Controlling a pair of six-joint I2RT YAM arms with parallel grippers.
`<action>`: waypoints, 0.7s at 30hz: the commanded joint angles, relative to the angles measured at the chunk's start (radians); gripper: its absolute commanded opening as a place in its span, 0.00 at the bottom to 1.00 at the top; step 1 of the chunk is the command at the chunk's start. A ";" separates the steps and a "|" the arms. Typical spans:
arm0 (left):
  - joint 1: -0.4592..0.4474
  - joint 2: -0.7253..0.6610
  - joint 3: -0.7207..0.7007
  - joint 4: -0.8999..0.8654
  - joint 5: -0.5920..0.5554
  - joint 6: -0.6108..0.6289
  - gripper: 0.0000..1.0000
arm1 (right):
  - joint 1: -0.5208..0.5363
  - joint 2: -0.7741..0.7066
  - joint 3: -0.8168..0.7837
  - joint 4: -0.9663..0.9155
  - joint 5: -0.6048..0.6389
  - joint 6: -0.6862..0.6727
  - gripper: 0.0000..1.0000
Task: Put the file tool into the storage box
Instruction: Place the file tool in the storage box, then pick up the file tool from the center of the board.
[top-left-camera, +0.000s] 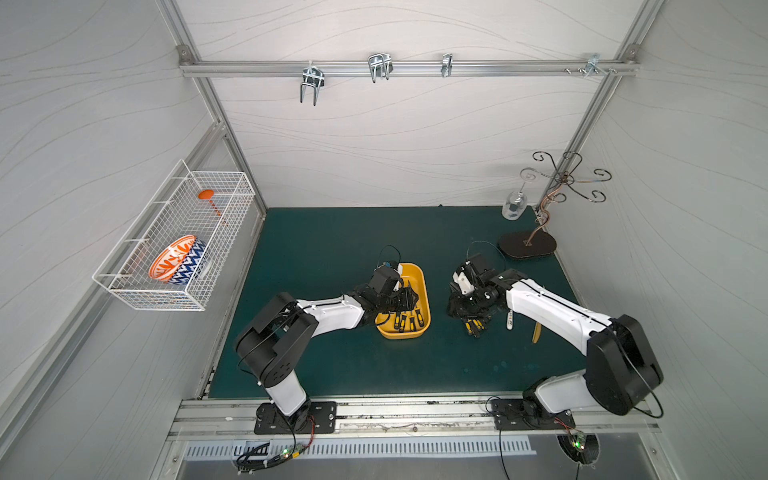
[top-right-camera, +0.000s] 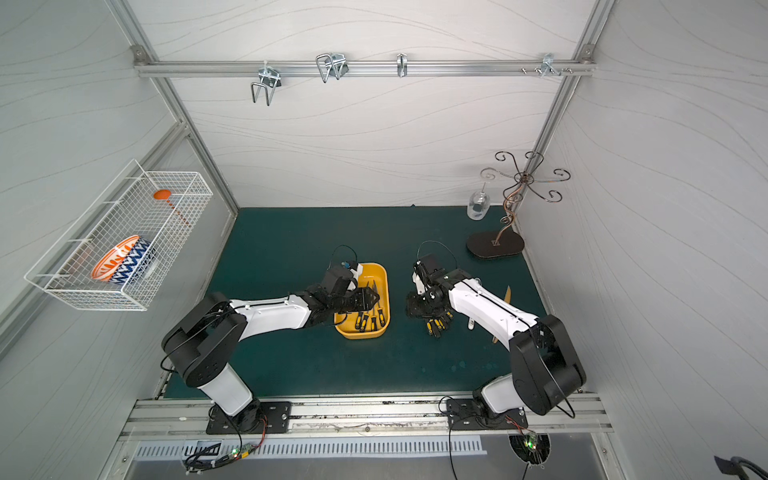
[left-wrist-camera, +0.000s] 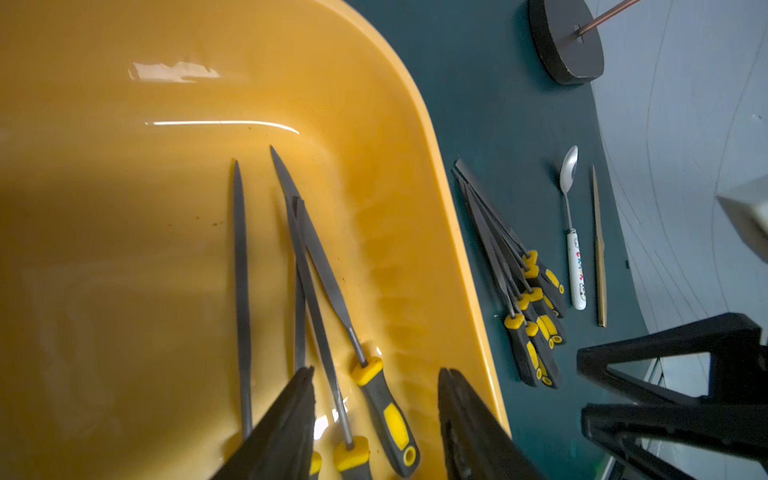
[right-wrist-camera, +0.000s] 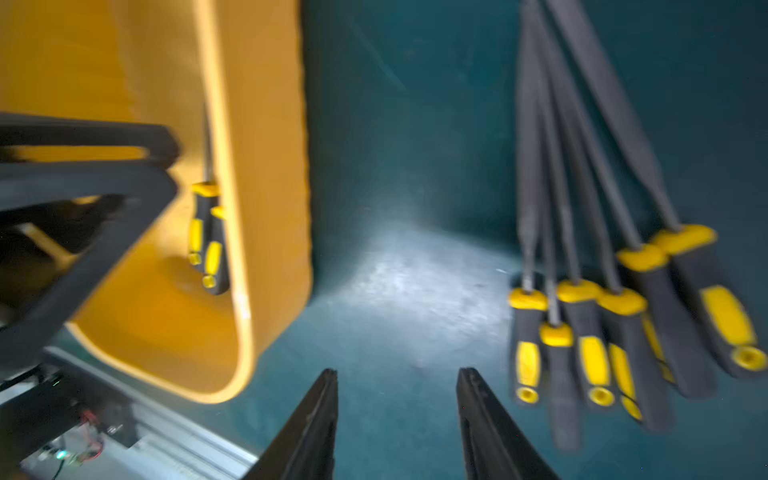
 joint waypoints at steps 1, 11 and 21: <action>-0.004 -0.047 0.025 0.015 -0.031 0.018 0.53 | -0.013 0.024 -0.005 -0.099 0.098 0.010 0.51; -0.004 -0.072 0.006 0.015 -0.045 0.015 0.55 | -0.020 0.111 -0.051 -0.076 0.094 -0.002 0.48; -0.004 -0.093 -0.010 0.006 -0.055 0.012 0.55 | 0.006 0.195 -0.037 -0.053 0.078 -0.019 0.44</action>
